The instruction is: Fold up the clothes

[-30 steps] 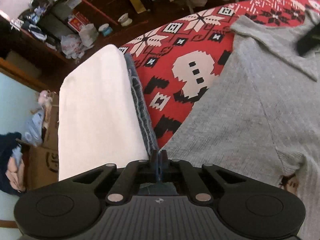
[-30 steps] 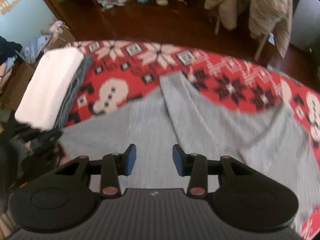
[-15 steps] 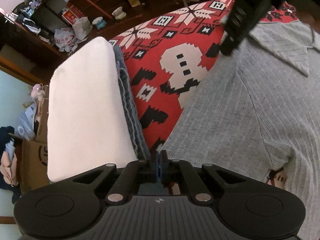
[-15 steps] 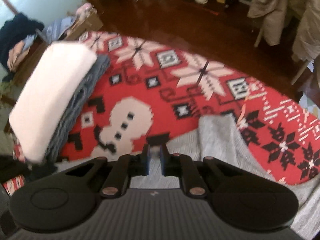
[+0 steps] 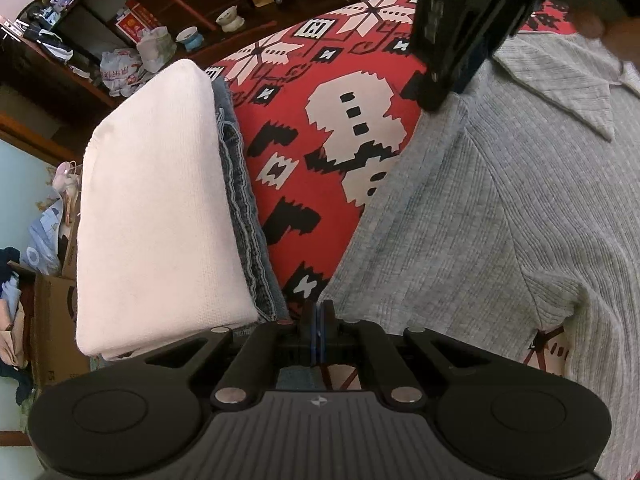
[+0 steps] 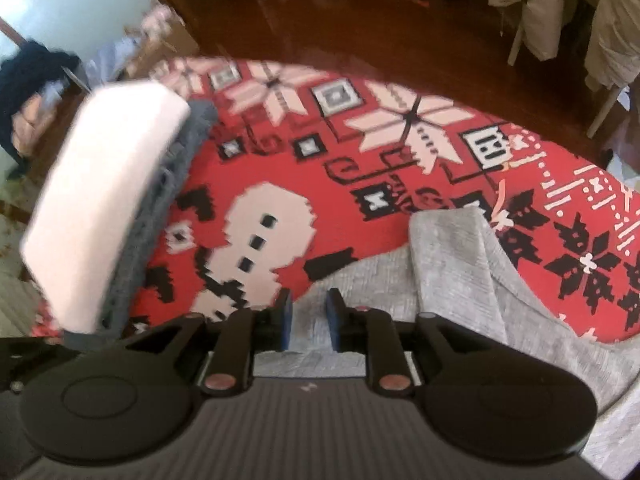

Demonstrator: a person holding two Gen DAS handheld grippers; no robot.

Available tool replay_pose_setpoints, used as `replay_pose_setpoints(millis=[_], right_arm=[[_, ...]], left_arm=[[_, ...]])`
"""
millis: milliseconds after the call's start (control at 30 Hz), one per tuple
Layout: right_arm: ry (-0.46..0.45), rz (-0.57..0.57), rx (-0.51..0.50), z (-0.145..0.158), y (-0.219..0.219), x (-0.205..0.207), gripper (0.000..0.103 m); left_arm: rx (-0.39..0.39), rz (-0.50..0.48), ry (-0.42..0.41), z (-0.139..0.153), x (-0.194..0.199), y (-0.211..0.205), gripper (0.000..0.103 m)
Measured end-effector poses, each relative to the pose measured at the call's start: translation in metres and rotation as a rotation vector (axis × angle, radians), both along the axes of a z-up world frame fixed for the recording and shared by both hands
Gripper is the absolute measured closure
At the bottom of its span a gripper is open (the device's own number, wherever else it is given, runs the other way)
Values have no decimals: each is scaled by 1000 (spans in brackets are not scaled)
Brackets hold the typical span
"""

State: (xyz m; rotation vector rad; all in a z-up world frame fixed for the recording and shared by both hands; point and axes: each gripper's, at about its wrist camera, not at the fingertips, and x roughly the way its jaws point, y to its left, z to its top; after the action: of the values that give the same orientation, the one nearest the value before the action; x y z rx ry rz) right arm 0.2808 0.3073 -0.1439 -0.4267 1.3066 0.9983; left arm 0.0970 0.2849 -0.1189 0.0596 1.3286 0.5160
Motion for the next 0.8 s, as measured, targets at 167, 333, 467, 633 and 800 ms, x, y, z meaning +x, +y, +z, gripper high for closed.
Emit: replay_pose_setpoints(millis=[167,333,467,633,800], right_arm=[[-19,-17,-20,-6,9,2,88],[-80,-16,48,4,15,2,101],[-65,-38,55,-4,17,7,98],[-87,-15,127,2,12,2,67],[-122,-28,143,27,-8,5,69]], left_arm=[[1,23,-11,0,1,3,101],[58,81,-74,15,2,12,101],[51,83,-32,2,6,15,100],[26,93,-41,2,5,14,95],[12,104,-48,11,-2,15,95]])
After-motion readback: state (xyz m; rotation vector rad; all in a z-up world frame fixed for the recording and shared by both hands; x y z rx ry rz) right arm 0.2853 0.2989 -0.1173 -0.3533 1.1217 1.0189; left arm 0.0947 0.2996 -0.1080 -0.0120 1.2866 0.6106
